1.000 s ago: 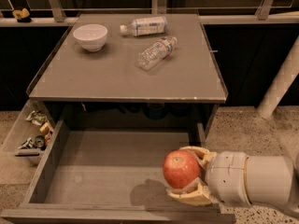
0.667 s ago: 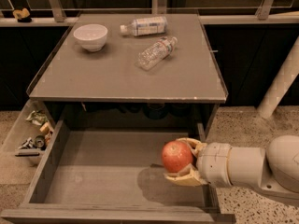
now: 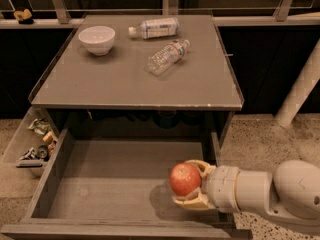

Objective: Place apple into top drawer

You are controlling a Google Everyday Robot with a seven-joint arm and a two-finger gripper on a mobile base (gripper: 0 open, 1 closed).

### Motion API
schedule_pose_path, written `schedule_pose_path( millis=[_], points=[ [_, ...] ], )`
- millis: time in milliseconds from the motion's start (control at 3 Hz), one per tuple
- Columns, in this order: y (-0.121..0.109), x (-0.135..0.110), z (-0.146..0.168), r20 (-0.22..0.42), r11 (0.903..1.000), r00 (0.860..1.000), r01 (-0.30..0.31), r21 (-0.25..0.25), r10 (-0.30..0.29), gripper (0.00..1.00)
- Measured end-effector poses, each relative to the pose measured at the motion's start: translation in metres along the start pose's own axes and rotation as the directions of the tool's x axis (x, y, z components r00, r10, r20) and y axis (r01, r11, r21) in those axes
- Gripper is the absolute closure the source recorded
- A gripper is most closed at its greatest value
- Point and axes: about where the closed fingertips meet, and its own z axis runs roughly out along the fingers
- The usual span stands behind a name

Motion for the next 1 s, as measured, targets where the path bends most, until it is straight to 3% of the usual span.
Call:
schedule_pose_path(
  millis=[333, 667, 1000],
  points=[
    [0.024, 0.051, 0.033, -0.015, 0.9985, 0.999, -0.052, -0.015, 0.051, 1.00],
    [0.024, 0.047, 0.034, -0.016, 0.9985, 0.999, -0.052, -0.015, 0.052, 1.00],
    [-0.010, 0.051, 0.044, -0.040, 0.9994, 0.999, -0.033, 0.005, 0.033, 1.00]
  ],
)
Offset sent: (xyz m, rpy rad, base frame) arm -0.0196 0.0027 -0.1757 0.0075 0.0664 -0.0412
